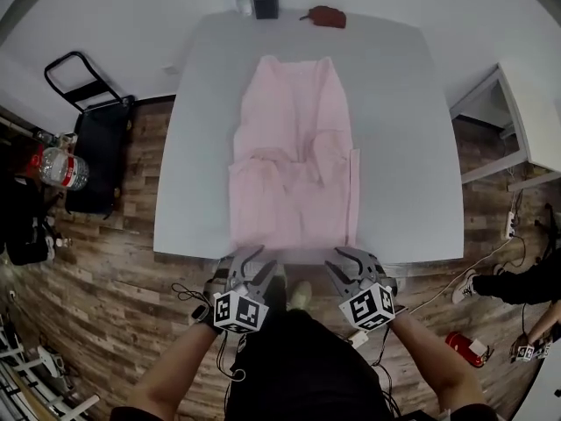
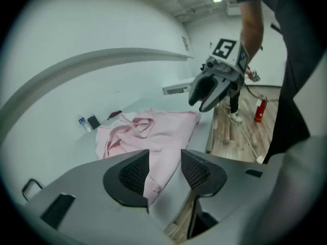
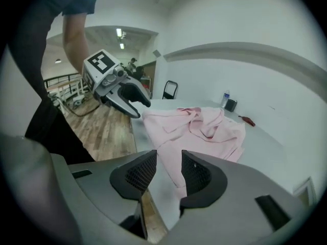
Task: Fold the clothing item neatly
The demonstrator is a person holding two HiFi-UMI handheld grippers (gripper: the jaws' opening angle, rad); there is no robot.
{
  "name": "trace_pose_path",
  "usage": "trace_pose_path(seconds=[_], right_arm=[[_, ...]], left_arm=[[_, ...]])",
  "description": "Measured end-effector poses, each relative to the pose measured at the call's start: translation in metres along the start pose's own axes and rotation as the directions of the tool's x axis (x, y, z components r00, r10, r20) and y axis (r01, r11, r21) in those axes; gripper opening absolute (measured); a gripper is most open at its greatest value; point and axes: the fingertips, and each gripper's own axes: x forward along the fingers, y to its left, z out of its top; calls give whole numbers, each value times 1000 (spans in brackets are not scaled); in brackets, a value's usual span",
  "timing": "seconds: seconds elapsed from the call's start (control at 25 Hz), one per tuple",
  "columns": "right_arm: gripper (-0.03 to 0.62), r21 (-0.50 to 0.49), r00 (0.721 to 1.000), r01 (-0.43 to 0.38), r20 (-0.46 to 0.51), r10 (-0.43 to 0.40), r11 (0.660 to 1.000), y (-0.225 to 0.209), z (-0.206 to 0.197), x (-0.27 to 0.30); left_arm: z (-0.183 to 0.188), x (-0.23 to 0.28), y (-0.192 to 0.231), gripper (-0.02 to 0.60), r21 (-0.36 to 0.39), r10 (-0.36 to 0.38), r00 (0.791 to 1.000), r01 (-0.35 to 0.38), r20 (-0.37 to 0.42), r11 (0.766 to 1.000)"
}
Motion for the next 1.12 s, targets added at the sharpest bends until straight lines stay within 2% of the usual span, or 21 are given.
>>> trace_pose_path(seconds=[0.08,0.2,0.32,0.44,0.52,0.64,0.72,0.92,0.96,1.04,1.12], right_arm=[[156,-83,999,18,-32,-21,996,1,-12,5],[190,-203,996,59,-57,-72,977,-4,-26,12],[207,-322,988,102,-73,-132,941,-14,-40,16],[222,-441,979,134,-79,-187,887,-23,-49,19],[226,-501,975,140,-80,-207,854,-28,-52,23],[227,-540,976,133,-74,-204,831,-30,-52,29],[227,-545,979,127,-67,-193,829,-31,-51,31],[227,-532,987,96,-56,-148,841,-29,-53,30],[225,-529,989,90,-51,-137,844,-29,-54,30],[214,-530,992,73,-48,-115,845,-28,-55,31],[109,-542,994,56,-53,-101,839,-27,-56,32]], left_arm=[[-21,5,1,190,122,29,998,-22,-56,992],[-44,14,4,206,285,73,993,-43,-96,958],[-53,22,11,212,363,107,989,-63,-104,930],[-56,30,11,213,430,115,986,-54,-118,901],[-56,35,11,216,451,123,985,-57,-119,891],[-54,41,17,215,428,137,984,-75,-116,901],[-52,44,21,215,410,138,984,-79,-117,908],[-52,45,17,206,411,113,989,-65,-94,909],[-53,45,15,187,417,100,990,-51,-95,908],[-55,47,11,100,434,78,992,-27,-100,900],[-55,49,9,55,440,65,993,-13,-104,898]])
